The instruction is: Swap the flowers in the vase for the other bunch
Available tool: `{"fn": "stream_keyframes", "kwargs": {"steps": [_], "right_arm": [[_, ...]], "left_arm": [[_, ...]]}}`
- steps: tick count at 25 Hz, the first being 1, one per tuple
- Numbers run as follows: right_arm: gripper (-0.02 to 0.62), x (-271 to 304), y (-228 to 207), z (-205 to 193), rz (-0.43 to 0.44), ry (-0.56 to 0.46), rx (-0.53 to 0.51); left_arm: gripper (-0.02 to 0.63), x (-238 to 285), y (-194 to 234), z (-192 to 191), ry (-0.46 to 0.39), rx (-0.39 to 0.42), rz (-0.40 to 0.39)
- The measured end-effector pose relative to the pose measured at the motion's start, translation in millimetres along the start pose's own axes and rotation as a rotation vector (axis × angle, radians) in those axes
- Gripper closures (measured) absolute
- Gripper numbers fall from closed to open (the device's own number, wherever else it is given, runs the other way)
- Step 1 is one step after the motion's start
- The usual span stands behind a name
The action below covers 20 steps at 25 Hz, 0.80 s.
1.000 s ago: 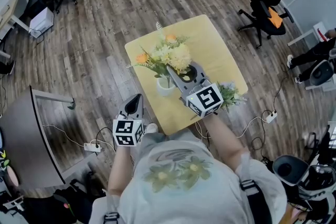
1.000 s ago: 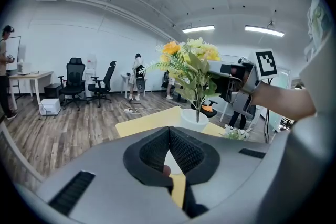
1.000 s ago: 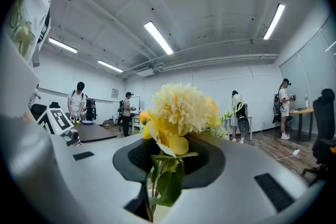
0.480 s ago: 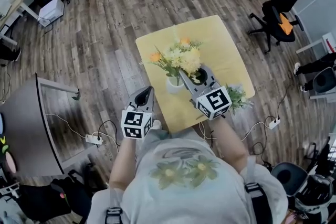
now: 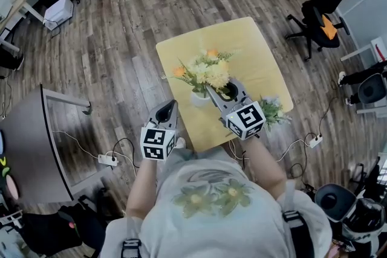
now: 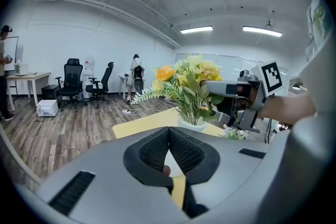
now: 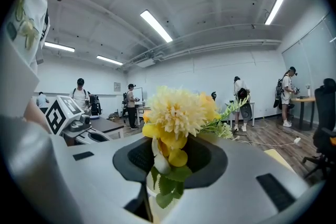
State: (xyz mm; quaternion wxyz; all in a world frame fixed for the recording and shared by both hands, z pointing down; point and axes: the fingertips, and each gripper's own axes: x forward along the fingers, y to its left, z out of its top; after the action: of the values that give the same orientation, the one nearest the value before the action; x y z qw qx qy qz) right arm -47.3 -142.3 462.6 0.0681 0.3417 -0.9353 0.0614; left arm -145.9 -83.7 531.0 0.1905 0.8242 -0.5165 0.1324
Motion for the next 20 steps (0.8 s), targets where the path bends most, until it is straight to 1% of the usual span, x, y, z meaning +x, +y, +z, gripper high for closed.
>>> {"fn": "stream_keyframes", "kwargs": {"steps": [6,11,17,20], "right_arm": [[0.477,-0.3,-3.9,-11.4,0.009,0.041,0.026],[0.476,-4.2,-1.1,-24.0,0.020,0.081,0.027],[0.476,-3.4,-21.3,-30.0,0.025,0.141,0.035],[0.477,-2.3,-10.8,-43.0,0.022,0.159,0.035]], "left_arm": [[0.591,1.2,-2.4,-2.2,0.014,-0.001,0.000],[0.591,-2.6,-8.0,-8.6,0.022,-0.002,-0.001],[0.591,12.0,-15.1,5.9,0.036,-0.002,0.001],[0.591,3.7,-11.3,-2.6,0.031,-0.001,-0.001]]}}
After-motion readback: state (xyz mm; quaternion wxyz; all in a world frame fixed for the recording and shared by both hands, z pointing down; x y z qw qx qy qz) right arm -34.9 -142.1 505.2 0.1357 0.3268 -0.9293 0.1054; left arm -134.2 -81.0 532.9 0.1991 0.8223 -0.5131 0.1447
